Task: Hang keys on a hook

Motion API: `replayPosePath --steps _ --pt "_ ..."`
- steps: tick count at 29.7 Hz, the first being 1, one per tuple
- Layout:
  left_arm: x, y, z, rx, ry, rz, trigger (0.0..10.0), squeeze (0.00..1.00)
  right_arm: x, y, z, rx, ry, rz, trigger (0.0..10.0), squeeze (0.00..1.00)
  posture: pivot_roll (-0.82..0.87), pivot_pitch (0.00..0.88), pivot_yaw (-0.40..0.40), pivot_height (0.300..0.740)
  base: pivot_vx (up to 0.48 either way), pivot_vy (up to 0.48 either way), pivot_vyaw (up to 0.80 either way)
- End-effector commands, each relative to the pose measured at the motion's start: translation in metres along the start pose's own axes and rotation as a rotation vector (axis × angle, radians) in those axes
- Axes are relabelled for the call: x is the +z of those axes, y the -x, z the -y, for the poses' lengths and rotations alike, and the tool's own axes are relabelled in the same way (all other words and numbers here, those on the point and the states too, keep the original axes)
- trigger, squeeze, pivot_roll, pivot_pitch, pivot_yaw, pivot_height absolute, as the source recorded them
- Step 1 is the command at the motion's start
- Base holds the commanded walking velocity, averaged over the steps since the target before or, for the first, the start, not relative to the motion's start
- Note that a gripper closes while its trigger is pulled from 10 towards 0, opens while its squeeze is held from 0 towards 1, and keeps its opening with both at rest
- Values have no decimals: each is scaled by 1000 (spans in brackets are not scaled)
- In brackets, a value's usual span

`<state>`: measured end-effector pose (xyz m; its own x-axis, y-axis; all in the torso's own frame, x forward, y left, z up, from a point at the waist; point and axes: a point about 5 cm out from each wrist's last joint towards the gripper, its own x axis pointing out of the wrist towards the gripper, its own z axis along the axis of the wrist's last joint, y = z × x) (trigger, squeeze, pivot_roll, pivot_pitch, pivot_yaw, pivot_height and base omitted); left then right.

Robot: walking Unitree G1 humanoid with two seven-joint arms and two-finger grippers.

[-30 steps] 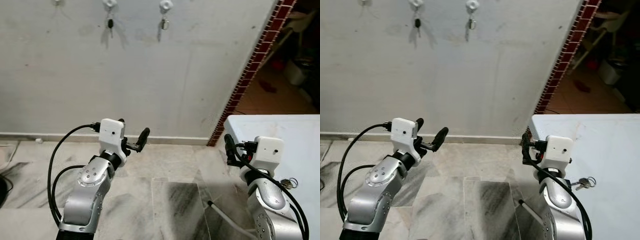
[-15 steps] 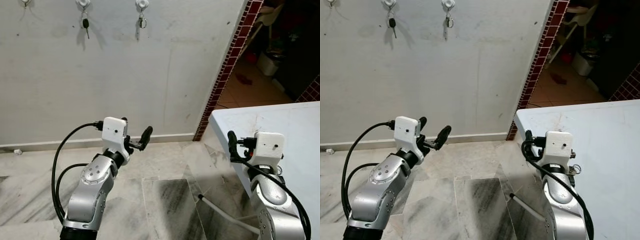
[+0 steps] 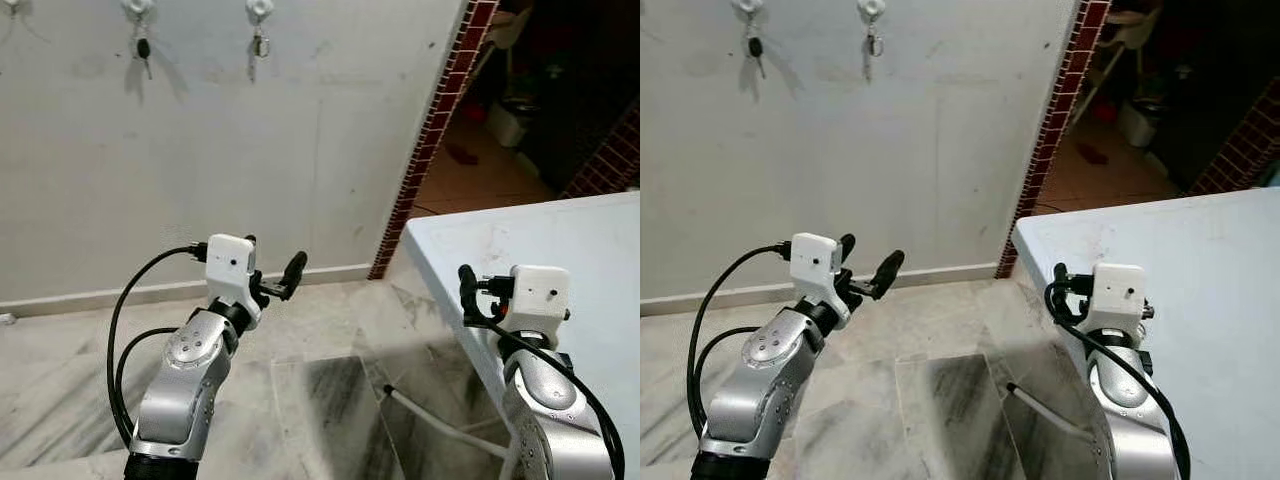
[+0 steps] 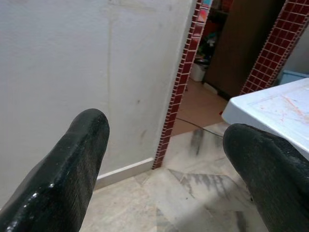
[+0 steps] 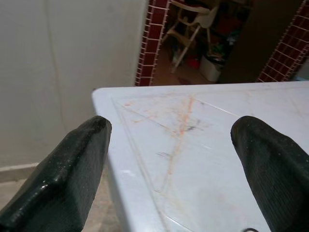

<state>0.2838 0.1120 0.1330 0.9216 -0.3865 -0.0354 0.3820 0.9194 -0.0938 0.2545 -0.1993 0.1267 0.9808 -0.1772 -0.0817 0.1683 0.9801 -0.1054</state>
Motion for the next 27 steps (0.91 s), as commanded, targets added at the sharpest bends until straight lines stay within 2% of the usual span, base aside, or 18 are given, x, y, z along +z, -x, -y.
replayPosePath --steps 1,9,19,27 --pt "0 -3 4 -10 7 1 10000 0 4 0 6 -22 27 4 10000 0 40 30 -111 740 0 0 -775" --pt "-3 -5 7 -22 25 -4 10000 0 -11 -2 19 -80 87 -99 10000 0 36 27 -117 740 0 0 -776" --pt "-4 -6 5 -25 23 -15 10000 0 -30 1 23 -112 74 -220 10000 0 36 32 -116 740 0 0 -771" --pt "-6 -5 8 -47 23 -34 10000 0 -31 1 24 -119 62 -226 10000 0 43 35 -110 740 0 0 -769"
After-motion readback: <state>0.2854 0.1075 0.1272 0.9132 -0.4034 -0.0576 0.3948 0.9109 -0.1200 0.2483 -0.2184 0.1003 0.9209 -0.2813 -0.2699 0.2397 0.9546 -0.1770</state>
